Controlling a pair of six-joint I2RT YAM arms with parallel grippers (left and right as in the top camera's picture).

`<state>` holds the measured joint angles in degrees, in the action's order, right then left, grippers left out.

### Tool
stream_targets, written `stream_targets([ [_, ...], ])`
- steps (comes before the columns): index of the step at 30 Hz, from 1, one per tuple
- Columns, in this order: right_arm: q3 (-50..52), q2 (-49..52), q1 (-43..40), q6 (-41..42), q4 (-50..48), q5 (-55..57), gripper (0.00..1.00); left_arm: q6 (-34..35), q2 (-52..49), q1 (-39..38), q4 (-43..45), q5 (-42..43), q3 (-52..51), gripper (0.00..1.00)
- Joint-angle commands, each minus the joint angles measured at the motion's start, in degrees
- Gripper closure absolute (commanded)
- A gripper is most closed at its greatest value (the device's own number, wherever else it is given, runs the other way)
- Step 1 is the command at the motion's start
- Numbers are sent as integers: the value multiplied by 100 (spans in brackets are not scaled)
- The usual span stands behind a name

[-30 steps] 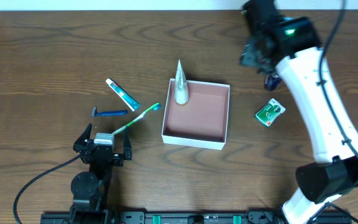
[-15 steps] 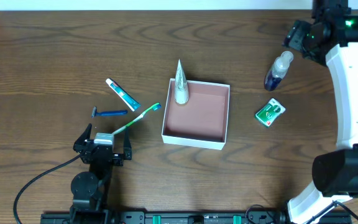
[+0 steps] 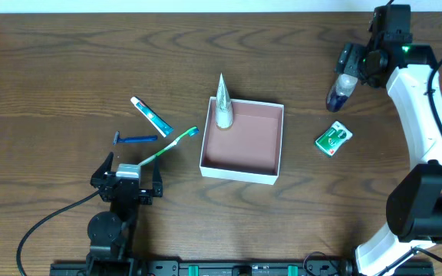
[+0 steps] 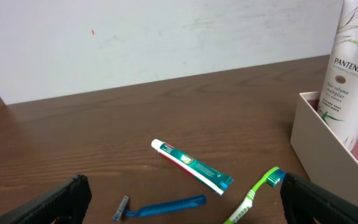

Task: Pack container
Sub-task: 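Move the right gripper to the blue soap pump bottle and grasp it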

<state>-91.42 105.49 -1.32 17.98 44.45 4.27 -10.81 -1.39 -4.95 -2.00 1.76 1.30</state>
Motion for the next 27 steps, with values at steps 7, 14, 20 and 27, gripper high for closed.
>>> stream_targets([
  [7,656,-35,-11,-221,-684,-136,41,-74,4,-11,-201,-46,-107,2],
  [14,691,-37,-11,-356,-881,-136,66,-74,4,-11,-201,-46,-107,2],
  [20,691,-35,-11,-656,-1073,-153,77,-74,4,-11,-201,-46,-107,2],
  [27,686,-39,-11,-778,-1128,-258,90,-74,4,-11,-201,-46,-107,2],
])
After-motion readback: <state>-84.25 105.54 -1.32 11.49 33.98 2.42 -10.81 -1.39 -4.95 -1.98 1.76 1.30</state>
